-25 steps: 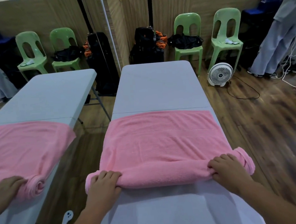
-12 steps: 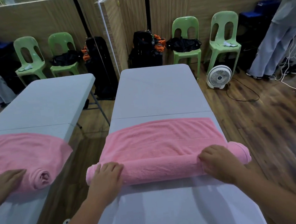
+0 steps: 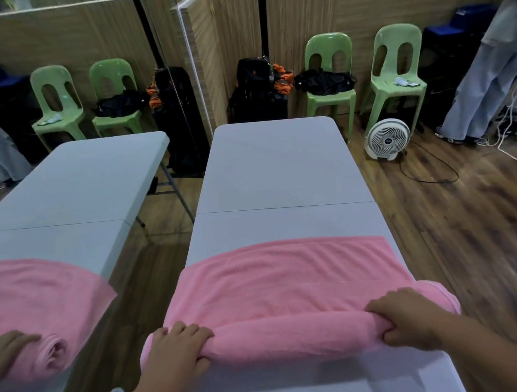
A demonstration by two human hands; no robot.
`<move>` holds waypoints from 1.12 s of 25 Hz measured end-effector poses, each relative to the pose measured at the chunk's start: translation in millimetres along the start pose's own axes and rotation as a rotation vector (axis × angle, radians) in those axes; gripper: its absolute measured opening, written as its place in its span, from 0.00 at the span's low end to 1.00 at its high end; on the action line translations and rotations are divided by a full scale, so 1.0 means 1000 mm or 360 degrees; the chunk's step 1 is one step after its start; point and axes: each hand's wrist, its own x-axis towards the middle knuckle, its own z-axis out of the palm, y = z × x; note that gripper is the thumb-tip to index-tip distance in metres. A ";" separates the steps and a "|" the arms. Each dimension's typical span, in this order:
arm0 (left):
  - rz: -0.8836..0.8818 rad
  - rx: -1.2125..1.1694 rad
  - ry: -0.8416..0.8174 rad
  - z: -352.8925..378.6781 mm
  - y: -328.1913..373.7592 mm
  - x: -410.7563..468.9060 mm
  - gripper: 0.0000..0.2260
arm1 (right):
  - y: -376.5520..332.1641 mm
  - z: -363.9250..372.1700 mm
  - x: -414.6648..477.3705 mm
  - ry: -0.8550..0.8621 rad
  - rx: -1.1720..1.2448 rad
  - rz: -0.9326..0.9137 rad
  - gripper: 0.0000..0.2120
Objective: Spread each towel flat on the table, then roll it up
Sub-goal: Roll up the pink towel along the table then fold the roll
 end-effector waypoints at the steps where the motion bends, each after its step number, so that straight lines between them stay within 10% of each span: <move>1: -0.0002 0.0003 -0.0038 -0.003 -0.001 0.002 0.16 | 0.002 -0.006 0.000 -0.0107 0.0112 0.0000 0.25; 9: -0.0140 0.0001 0.0192 -0.012 0.011 0.036 0.18 | 0.006 -0.018 0.028 0.0624 0.0102 -0.0142 0.19; 13: -0.0086 0.0045 -0.0047 0.006 0.013 0.028 0.32 | 0.010 0.017 0.026 0.0382 -0.0231 -0.0036 0.35; 23: 0.0063 0.0095 -0.0109 -0.006 0.007 0.008 0.18 | 0.004 -0.018 0.002 -0.0247 0.0134 -0.0052 0.21; 28: -0.0184 0.0046 0.0071 -0.031 -0.007 0.058 0.19 | 0.017 -0.027 0.039 0.0260 0.0228 0.0125 0.20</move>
